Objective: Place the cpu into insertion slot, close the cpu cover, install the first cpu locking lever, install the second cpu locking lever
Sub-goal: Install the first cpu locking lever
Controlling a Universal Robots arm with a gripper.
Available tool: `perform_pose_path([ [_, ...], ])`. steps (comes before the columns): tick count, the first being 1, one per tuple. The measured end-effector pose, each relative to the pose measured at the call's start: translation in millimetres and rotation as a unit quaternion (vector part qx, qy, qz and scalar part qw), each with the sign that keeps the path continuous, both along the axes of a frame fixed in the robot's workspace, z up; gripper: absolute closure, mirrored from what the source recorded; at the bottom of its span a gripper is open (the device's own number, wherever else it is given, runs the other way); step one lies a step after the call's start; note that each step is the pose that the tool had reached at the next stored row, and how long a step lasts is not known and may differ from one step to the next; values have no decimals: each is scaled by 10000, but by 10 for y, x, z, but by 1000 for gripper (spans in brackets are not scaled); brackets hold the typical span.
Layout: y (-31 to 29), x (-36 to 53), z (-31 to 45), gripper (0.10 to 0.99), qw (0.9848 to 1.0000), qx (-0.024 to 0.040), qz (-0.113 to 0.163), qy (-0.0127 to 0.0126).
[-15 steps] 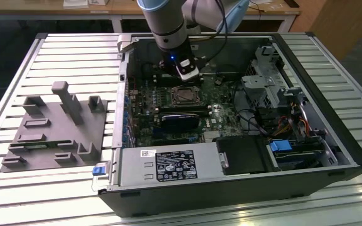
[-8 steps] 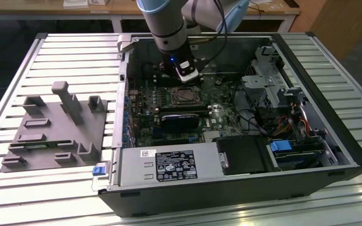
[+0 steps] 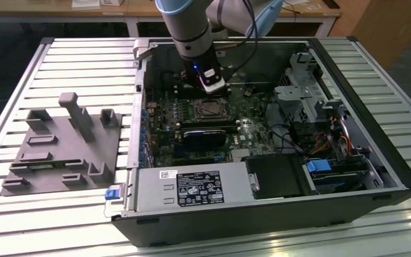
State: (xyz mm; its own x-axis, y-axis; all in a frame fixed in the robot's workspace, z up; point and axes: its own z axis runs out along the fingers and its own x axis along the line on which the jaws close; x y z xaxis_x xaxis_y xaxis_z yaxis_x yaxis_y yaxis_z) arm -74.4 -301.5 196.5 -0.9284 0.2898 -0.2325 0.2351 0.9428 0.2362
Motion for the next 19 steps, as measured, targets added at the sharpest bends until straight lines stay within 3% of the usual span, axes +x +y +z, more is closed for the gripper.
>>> perform_pose_path([
  [19,29,0,-16,984,9998,0,-214,0],
])
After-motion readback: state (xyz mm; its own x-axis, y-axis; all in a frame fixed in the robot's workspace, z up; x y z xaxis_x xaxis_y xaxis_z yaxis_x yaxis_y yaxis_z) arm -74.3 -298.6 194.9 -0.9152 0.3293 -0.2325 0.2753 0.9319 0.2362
